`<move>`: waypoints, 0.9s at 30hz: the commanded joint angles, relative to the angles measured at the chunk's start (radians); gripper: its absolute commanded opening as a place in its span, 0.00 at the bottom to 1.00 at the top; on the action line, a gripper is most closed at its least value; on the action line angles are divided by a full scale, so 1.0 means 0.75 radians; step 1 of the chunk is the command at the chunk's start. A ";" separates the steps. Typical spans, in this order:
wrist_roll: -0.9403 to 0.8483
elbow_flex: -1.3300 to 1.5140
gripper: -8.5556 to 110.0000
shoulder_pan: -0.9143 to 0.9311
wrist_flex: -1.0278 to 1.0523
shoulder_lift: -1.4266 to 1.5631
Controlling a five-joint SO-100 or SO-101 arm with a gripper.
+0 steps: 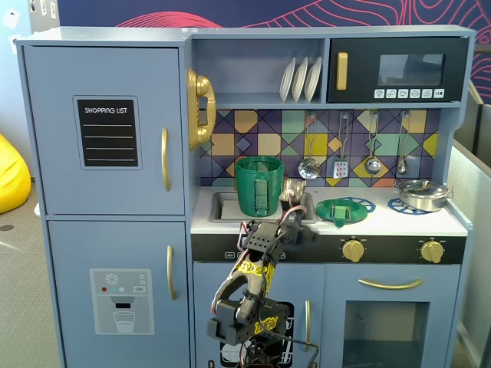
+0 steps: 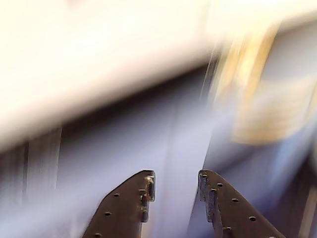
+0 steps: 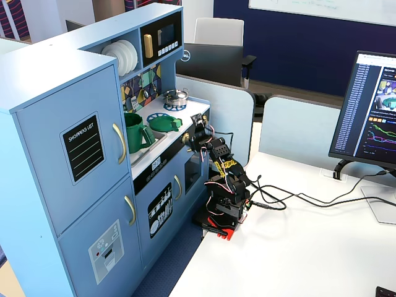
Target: Pick up the lid from the counter and put it on the green recipient
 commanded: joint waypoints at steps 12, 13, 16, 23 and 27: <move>0.018 -0.027 0.45 0.155 -1.076 -0.536; 0.014 -0.045 0.44 0.149 -1.090 -0.575; 0.002 -0.102 0.44 0.137 -1.111 -0.677; -0.014 -0.221 0.43 0.117 -1.141 -0.865; -0.020 -0.284 0.42 0.110 -1.145 -0.939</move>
